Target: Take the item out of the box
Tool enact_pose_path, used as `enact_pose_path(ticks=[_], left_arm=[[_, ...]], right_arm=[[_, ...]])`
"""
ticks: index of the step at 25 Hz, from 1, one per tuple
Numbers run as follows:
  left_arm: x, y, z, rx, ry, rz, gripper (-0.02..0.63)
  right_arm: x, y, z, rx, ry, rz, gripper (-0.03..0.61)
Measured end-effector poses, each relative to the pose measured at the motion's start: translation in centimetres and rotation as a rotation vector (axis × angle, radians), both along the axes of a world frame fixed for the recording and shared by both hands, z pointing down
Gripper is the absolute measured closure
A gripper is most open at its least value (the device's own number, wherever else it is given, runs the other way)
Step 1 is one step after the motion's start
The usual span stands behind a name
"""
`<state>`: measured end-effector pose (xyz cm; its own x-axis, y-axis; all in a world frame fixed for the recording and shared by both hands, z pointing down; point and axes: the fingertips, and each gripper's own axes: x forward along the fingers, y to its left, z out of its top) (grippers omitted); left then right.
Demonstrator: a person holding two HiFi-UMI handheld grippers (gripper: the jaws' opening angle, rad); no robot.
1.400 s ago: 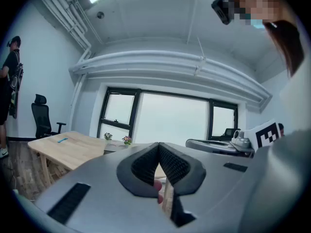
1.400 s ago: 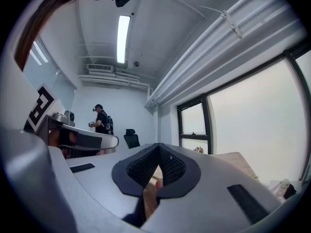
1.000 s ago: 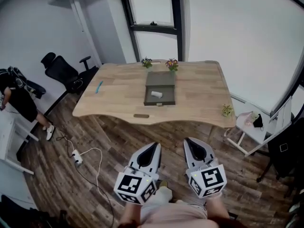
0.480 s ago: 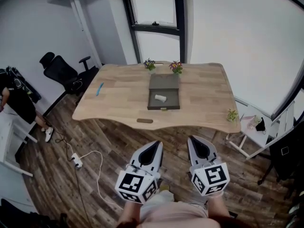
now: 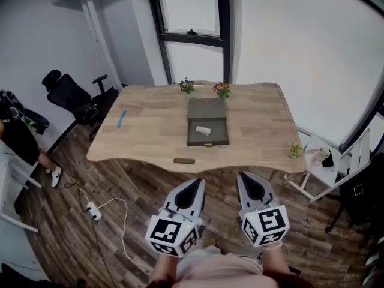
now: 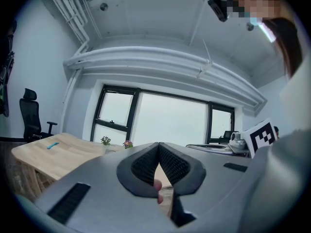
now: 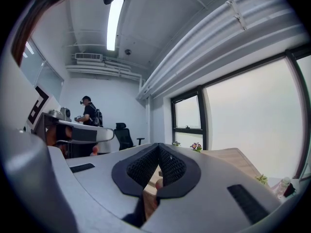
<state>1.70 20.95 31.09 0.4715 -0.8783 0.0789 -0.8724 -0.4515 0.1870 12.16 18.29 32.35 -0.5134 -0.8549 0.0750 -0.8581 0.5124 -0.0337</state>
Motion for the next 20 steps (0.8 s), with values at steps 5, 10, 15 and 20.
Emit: enact_pose_path(ticks=[5,10,15,20], left_arm=[[-1.6,-1.2,0.2,0.0,0.007,0.015,0.612],[-2.8,-1.8,0.4,0.003,0.01,0.042,0.612],[-3.3,-2.2,0.5,-0.003,0.015,0.067,0.612],[-3.4,-2.5,0.7,-0.004,0.019,0.085,0.612]], right_arm=[[-1.9,-1.1,0.5,0.003,0.022,0.002,0.578],[-3.4,-1.6,0.2,0.014,0.047,0.019,0.578],[-3.8,-1.9,0.1,0.025,0.043,0.042,0.578],[-3.9,-2.3,0.0,0.041,0.065,0.064,0.578]])
